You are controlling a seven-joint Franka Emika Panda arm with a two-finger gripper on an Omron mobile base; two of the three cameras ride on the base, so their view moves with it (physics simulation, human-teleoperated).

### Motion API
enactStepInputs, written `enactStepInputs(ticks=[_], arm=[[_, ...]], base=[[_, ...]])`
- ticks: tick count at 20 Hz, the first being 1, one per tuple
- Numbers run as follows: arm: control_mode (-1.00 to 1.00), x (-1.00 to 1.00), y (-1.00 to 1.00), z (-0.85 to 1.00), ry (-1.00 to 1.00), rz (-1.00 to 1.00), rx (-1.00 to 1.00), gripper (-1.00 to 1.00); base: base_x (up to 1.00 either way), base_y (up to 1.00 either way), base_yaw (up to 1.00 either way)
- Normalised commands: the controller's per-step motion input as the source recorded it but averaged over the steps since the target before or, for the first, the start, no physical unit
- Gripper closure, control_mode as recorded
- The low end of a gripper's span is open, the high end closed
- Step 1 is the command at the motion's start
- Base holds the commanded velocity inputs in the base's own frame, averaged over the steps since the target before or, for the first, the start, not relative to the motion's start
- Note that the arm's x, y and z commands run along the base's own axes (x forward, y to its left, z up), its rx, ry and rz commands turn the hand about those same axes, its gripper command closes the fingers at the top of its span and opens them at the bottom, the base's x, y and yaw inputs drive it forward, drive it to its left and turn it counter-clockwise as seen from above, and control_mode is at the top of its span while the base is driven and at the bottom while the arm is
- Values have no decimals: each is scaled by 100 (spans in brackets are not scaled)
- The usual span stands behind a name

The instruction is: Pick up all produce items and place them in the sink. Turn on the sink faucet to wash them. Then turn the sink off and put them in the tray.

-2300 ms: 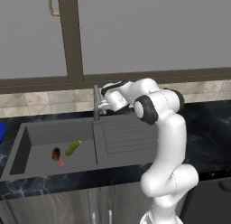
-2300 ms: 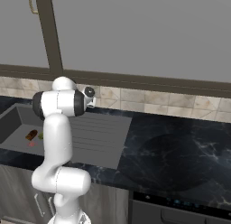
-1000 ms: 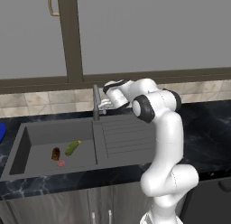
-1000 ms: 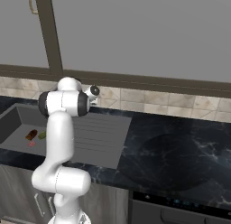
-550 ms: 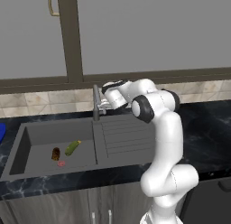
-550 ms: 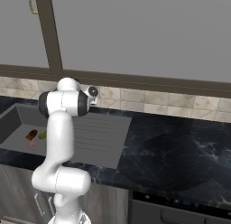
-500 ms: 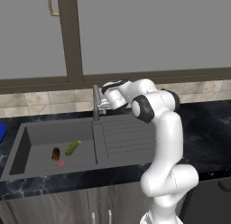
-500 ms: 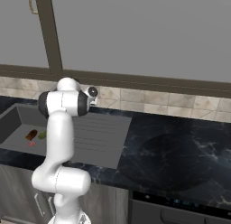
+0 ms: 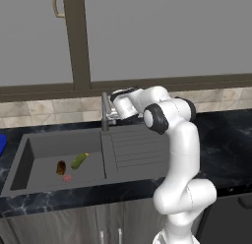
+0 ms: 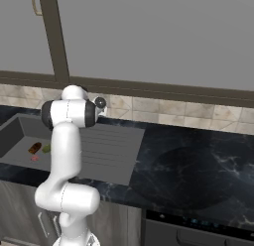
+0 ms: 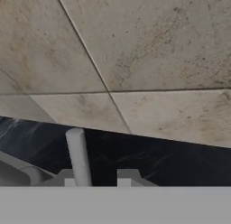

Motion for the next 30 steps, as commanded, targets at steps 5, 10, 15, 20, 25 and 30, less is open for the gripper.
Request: enactStepInputs(ticks=[5,10,15,20,25,30], arm=[[-100,19,-40,-14,0,-15,0,100],[-100,11,-46,-8,0,-11,0,100],[-100,8,-55,-1,0,-10,3,100],[-100,1,-66,0,6,-9,12,100],[-100,0,-70,-2,13,-11,16,100],[-100,0,-63,-7,9,-12,12,100]], base=[[0,0,0],[0,0,0],[0,0,0],[0,0,0],[0,0,0],[0,0,0]])
